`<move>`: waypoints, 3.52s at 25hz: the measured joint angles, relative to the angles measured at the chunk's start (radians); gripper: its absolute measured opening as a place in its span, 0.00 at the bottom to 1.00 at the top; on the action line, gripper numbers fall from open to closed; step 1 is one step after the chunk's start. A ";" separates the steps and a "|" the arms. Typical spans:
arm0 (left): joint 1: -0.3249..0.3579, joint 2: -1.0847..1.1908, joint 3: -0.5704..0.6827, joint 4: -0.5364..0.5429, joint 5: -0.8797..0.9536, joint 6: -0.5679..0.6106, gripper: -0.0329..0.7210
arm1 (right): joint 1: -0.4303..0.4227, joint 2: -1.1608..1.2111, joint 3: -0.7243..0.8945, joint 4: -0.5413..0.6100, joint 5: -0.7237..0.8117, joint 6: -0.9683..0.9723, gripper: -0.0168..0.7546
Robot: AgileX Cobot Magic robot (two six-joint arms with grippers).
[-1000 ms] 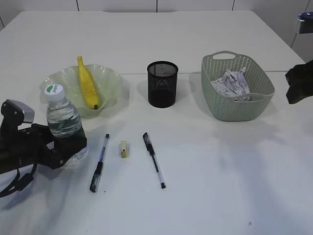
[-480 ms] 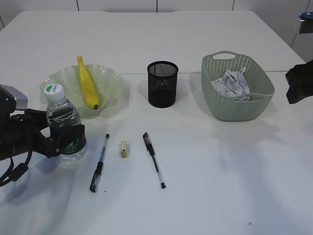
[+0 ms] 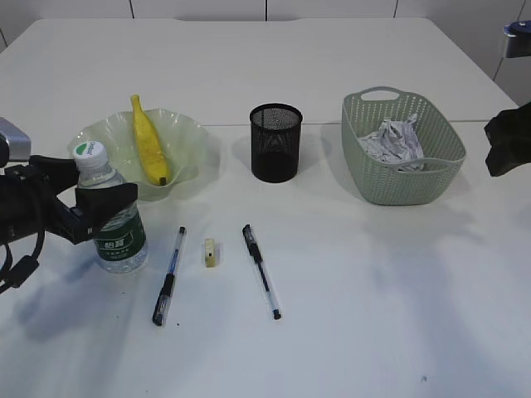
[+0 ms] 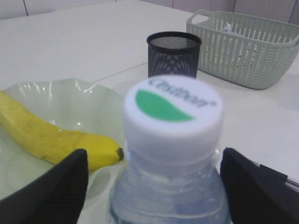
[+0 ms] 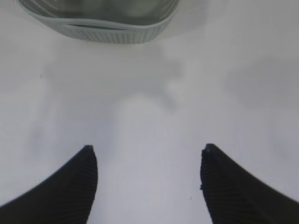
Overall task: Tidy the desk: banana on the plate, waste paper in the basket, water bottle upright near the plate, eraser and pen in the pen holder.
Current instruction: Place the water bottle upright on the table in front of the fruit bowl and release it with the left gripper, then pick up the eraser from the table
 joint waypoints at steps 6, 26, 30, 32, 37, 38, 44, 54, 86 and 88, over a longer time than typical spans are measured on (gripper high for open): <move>0.000 -0.057 0.003 -0.037 0.000 0.000 0.87 | 0.000 0.000 0.000 0.000 0.000 0.000 0.69; 0.000 -0.242 0.004 -0.348 0.000 0.000 0.85 | 0.000 0.000 0.000 0.000 0.007 -0.002 0.69; 0.000 -0.279 0.007 -0.472 0.000 0.000 0.85 | 0.000 0.000 0.000 0.000 0.008 -0.002 0.69; 0.000 -0.298 0.008 -0.550 0.015 0.000 0.84 | 0.000 0.000 0.000 0.000 0.008 -0.002 0.69; 0.021 -0.354 0.008 -0.619 0.187 0.000 0.83 | 0.000 0.000 0.000 0.000 0.009 -0.002 0.69; 0.026 -0.366 0.010 -0.619 0.226 0.000 0.83 | 0.000 0.000 0.000 0.000 0.009 -0.002 0.69; 0.028 -0.448 0.012 -0.552 0.454 0.000 0.79 | 0.000 0.000 0.000 0.000 0.012 -0.002 0.69; 0.028 -0.626 -0.017 -0.497 1.029 -0.079 0.74 | 0.000 0.000 0.000 0.000 0.012 -0.002 0.69; 0.028 -0.667 -0.401 -0.881 2.007 0.235 0.73 | 0.002 0.000 -0.020 0.220 0.127 -0.027 0.69; 0.028 -0.667 -0.401 -0.881 2.005 0.235 0.73 | 0.021 0.000 -0.041 0.233 0.137 -0.029 0.69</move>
